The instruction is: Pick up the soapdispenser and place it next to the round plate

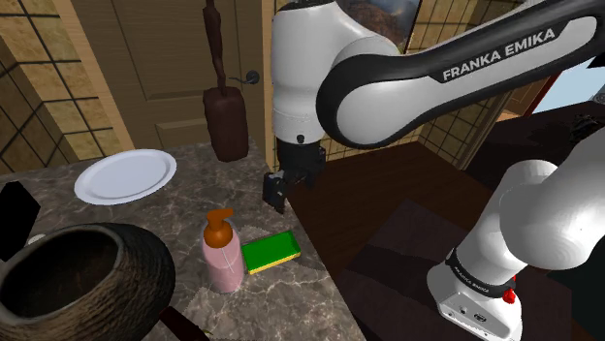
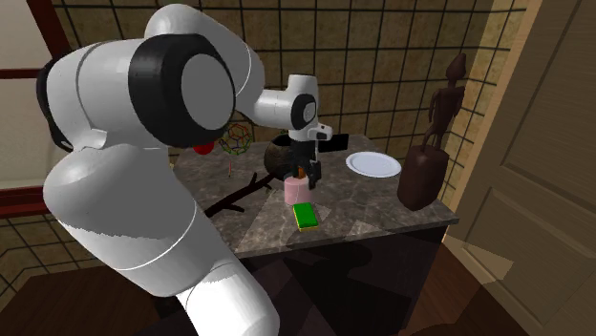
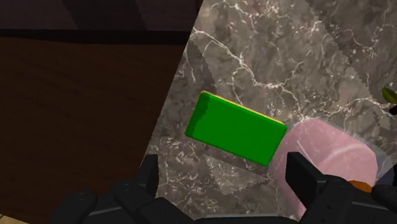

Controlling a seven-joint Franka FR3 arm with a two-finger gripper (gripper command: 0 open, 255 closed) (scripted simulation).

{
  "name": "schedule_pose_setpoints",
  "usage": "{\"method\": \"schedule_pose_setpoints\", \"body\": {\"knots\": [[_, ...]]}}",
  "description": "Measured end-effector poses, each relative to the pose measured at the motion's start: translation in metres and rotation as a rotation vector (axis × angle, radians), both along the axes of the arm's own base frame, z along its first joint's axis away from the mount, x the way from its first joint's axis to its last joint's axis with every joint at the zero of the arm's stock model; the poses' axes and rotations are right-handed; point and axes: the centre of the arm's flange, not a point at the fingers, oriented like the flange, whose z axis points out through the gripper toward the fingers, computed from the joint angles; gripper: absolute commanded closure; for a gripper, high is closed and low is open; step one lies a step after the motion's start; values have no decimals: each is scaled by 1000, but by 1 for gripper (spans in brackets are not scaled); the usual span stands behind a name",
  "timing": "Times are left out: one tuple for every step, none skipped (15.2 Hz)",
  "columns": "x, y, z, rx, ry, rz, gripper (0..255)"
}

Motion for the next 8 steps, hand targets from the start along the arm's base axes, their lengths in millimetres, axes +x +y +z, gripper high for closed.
{"method": "schedule_pose_setpoints", "body": {"knots": [[1,12,-3,4,-1,-2,0],[5,22,-7,8,-2,-3,0],[8,37,-10,12,-2,-4,0],[9,47,-16,16,-2,-7,0],[11,60,-22,20,-2,-7,0],[15,70,-26,24,-3,-10,0],[16,82,-30,28,-3,-11,0],[19,92,-34,32,-3,-12,0]]}}
